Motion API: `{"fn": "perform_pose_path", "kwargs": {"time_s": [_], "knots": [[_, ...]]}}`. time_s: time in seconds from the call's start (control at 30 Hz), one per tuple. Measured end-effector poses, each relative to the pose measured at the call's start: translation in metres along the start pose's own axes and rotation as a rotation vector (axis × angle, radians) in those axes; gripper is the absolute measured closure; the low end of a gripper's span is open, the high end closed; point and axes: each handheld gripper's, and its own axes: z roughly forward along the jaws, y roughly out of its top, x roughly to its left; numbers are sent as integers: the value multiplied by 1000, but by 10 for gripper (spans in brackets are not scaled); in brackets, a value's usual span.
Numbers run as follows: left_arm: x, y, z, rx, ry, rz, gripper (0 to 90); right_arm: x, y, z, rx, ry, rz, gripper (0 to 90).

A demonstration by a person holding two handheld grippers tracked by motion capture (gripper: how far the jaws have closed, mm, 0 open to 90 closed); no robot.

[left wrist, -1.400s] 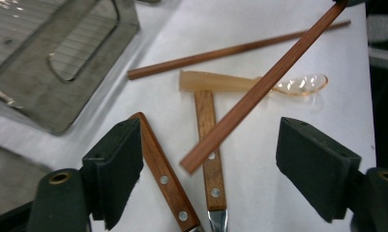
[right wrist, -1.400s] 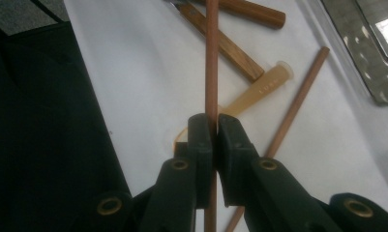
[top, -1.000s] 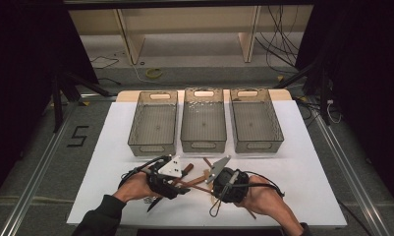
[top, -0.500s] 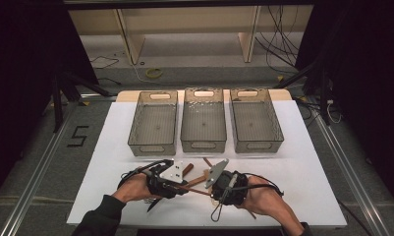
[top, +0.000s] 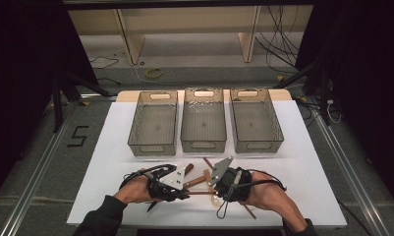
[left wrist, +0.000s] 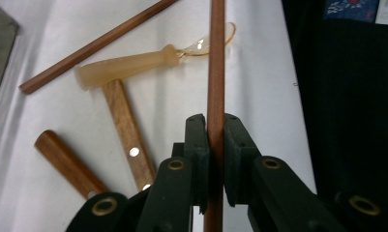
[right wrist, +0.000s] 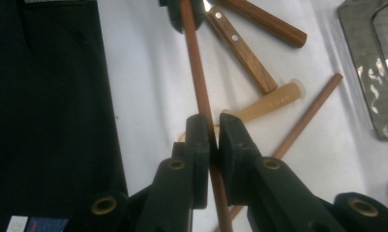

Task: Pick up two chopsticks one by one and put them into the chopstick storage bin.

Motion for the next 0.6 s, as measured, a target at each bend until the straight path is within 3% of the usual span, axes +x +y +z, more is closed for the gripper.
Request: {"fn": "perform_pose_path", "kwargs": {"time_s": [0.2, 0.23, 0.33, 0.37, 0.4, 0.43, 0.47, 0.5, 0.6], "knots": [[4, -3, -2, 16, 36, -48, 827, -7, -2, -9, -49, -42, 51, 689], [6, -4, -4, 15, 50, -76, 827, -11, -3, -14, -98, -52, 99, 624], [8, -4, -6, 10, 73, -103, 828, -14, -6, -18, -128, -65, 141, 561], [10, -3, -8, 12, 91, -133, 828, -16, -6, -19, -135, -71, 157, 532], [10, -3, -8, 12, 91, -133, 828, -16, -6, -19, -135, -71, 157, 532], [13, -4, -11, 8, 100, -182, 827, -17, -8, -20, -155, -79, 172, 500], [13, -4, -11, 8, 100, -182, 828, -17, -8, -20, -155, -79, 172, 500], [15, -5, -14, -5, 116, -224, 828, -19, -10, -22, -197, -80, 194, 469], [17, -5, -17, -12, 135, -251, 828, -20, -12, -25, -221, -78, 217, 440]]}}
